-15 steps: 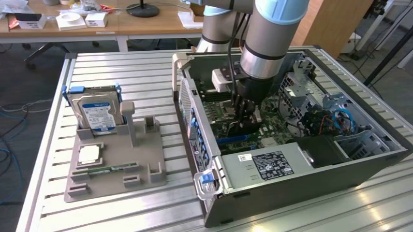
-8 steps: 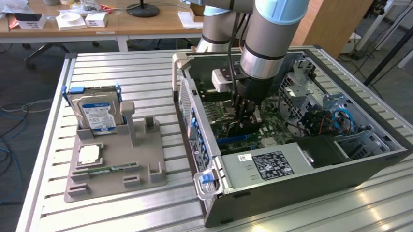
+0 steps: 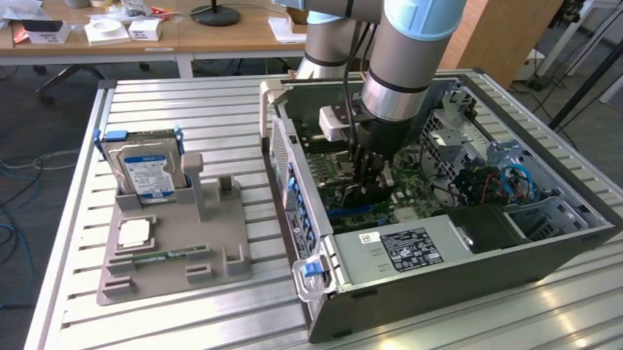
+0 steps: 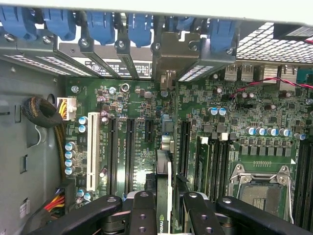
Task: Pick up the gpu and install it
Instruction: 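Insert the gpu into the slot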
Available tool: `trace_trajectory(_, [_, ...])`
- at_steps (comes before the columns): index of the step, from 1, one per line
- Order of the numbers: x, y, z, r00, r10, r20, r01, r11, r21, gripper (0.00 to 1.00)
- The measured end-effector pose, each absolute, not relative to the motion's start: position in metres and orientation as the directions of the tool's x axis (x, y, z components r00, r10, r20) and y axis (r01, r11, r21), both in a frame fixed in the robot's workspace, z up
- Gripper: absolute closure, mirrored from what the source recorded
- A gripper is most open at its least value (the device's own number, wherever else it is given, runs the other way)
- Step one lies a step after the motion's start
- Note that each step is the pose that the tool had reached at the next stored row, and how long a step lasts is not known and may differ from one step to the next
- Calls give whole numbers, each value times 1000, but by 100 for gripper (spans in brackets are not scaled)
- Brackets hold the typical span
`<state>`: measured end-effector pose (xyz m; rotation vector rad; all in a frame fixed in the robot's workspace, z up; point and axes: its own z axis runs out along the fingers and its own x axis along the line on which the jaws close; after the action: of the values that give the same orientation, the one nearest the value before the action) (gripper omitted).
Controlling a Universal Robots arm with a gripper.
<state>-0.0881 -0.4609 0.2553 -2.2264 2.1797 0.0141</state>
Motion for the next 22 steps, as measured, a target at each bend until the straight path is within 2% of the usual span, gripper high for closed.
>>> trace_trajectory(22, [-88,-461,255,-31,-999,-23,-999,31,-11,74])
